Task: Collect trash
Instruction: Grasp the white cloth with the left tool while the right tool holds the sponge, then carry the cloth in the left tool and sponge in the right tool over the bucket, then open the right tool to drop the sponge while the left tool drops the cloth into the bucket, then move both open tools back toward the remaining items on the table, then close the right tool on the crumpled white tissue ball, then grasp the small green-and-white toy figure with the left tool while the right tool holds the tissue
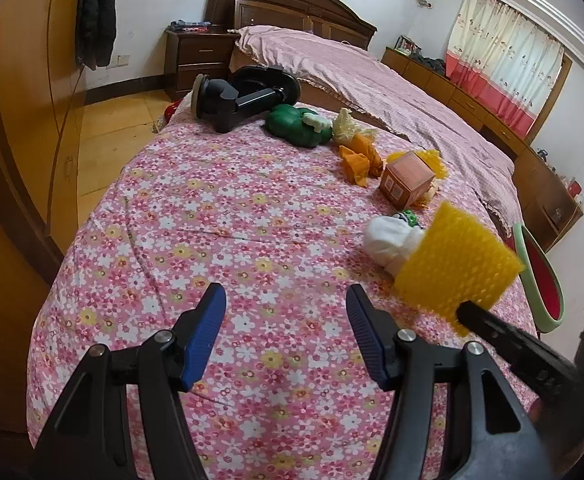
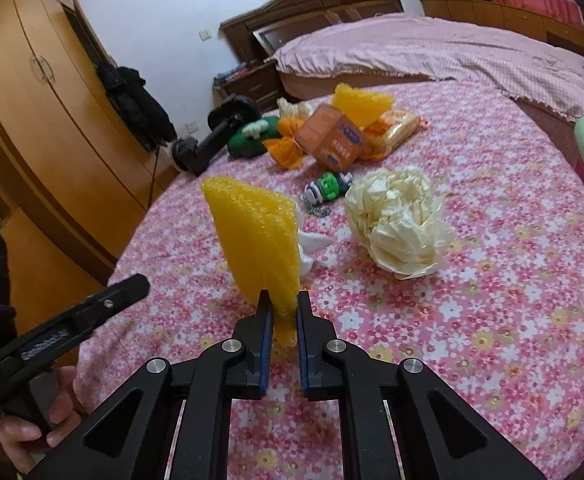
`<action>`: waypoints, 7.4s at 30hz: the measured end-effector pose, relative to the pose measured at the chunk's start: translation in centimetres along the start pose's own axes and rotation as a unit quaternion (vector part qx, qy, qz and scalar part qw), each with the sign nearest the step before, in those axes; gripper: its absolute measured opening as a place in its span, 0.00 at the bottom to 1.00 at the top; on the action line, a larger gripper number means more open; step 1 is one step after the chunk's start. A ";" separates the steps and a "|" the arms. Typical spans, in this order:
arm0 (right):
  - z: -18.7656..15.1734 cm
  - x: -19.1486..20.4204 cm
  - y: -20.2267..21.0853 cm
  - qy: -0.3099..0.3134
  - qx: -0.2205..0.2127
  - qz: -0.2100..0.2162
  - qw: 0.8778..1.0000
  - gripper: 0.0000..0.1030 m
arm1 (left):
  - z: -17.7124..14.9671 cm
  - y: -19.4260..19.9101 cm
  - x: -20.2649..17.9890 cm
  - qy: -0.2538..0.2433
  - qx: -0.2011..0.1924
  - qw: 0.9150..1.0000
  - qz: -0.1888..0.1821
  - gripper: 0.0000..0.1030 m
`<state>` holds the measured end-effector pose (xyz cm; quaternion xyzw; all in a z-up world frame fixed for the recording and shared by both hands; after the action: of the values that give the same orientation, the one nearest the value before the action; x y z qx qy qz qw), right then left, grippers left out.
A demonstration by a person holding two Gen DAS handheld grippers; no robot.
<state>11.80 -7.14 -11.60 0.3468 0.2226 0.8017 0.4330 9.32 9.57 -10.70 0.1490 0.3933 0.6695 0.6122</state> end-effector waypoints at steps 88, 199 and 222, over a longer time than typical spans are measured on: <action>1.4 -30.9 19.7 -0.258 -0.173 -0.202 0.929 0.11 | -1.3 -8.3 -40.6 -0.260 0.077 0.935 -0.228 0.20; 2.5 -6.9 -1.2 -0.063 0.005 -0.107 0.992 0.73 | 3.9 -4.8 -2.1 -0.002 0.013 1.000 0.001 0.48; 3.6 -6.4 1.7 -0.054 -0.039 -0.104 0.992 0.35 | 4.8 -8.9 -8.4 -0.087 0.060 0.993 -0.055 0.48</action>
<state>16.05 -13.23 -10.39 0.3474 0.2027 0.7406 0.5383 20.61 2.85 -11.51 0.2216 0.3858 0.5940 0.6703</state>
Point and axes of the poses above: each gripper's, at about its wrist camera, not at the fingertips, and y roughly against the way its jaws point, x to its left, z to its top, the point moved 8 cm from there along -y, roughly the way its jaws point, and after that the axes turned 1 degree about -x, right-handed, at the moved point
